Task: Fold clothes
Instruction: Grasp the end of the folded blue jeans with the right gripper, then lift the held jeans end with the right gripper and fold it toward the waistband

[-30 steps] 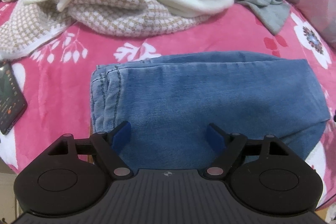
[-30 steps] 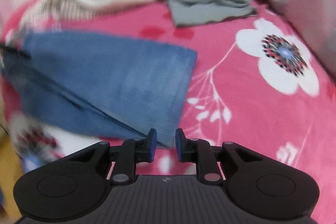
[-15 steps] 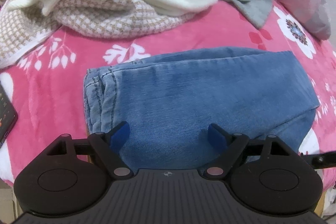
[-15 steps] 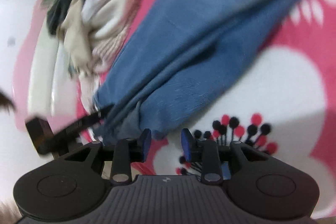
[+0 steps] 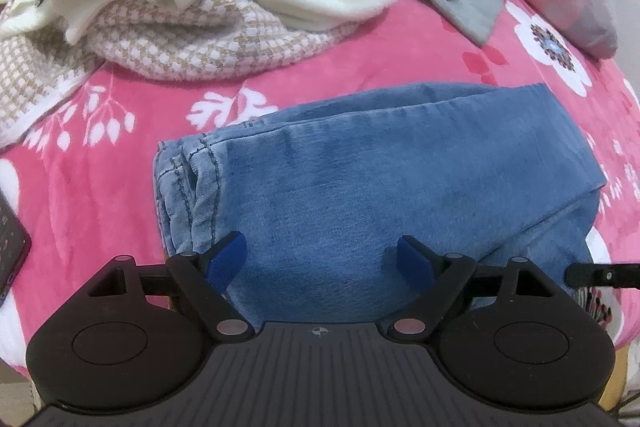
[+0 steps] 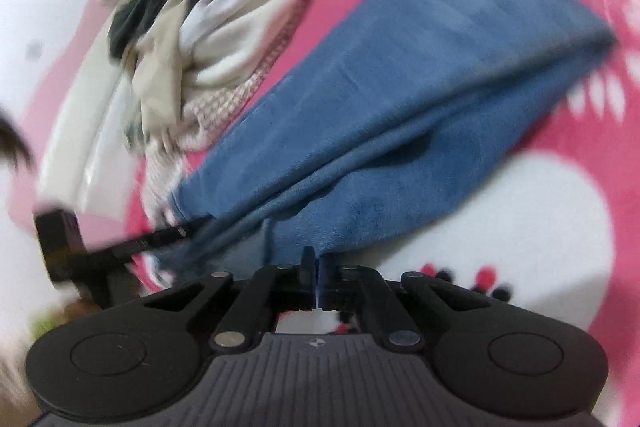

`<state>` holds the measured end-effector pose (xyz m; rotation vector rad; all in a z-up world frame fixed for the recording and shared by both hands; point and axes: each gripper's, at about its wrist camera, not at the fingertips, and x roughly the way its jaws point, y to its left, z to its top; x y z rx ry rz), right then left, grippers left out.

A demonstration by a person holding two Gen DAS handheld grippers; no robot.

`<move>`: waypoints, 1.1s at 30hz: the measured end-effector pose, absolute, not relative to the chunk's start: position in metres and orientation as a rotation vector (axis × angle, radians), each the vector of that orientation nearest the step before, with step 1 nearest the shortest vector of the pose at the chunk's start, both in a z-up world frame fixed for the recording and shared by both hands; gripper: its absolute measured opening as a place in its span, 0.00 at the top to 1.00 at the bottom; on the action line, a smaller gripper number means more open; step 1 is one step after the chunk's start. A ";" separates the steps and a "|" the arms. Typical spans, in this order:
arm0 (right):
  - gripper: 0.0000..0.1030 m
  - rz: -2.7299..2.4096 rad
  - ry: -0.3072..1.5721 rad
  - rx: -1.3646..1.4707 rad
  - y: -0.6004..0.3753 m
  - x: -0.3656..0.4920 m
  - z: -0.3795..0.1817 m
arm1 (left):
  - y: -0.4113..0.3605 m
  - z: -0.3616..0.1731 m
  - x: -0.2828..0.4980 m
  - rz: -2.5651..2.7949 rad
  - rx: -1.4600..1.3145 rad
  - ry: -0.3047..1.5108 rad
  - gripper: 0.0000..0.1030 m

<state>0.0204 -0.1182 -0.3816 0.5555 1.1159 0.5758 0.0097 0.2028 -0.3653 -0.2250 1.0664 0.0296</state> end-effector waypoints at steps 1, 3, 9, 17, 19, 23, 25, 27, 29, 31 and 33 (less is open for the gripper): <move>1.00 0.590 1.088 0.450 -0.113 0.019 -0.376 | 0.203 -0.365 0.010 0.024 -0.221 1.067 0.19; 1.00 0.610 1.049 0.295 -0.105 0.017 -0.369 | 0.205 -0.366 0.009 0.012 -0.215 1.067 0.19; 1.00 0.624 0.928 -0.100 -0.085 0.008 -0.358 | 0.206 -0.366 0.009 0.000 -0.206 1.064 0.19; 1.00 0.468 0.869 -0.166 -0.110 0.016 -0.342 | 0.202 -0.356 0.009 0.006 -0.180 1.081 0.20; 1.00 0.466 0.903 -0.072 -0.118 0.014 -0.337 | 0.199 -0.348 0.006 0.025 -0.159 1.070 0.21; 0.99 0.462 0.990 0.121 -0.134 0.009 -0.337 | 0.191 -0.317 -0.003 0.031 -0.135 1.001 0.21; 0.99 0.466 1.039 0.229 -0.138 0.011 -0.344 | 0.179 -0.304 -0.005 0.001 -0.126 0.971 0.20; 0.98 0.471 1.087 0.340 -0.140 0.014 -0.354 | 0.160 -0.298 -0.002 -0.067 -0.100 0.964 0.20; 0.97 0.446 1.129 0.448 -0.146 0.020 -0.362 | 0.134 -0.302 0.000 -0.150 -0.039 0.965 0.20; 0.97 0.403 1.165 0.590 -0.158 0.027 -0.371 | 0.105 -0.309 0.004 -0.228 0.041 0.961 0.20; 0.96 0.369 1.180 0.750 -0.174 0.032 -0.380 | 0.079 -0.316 0.005 -0.291 0.117 0.946 0.20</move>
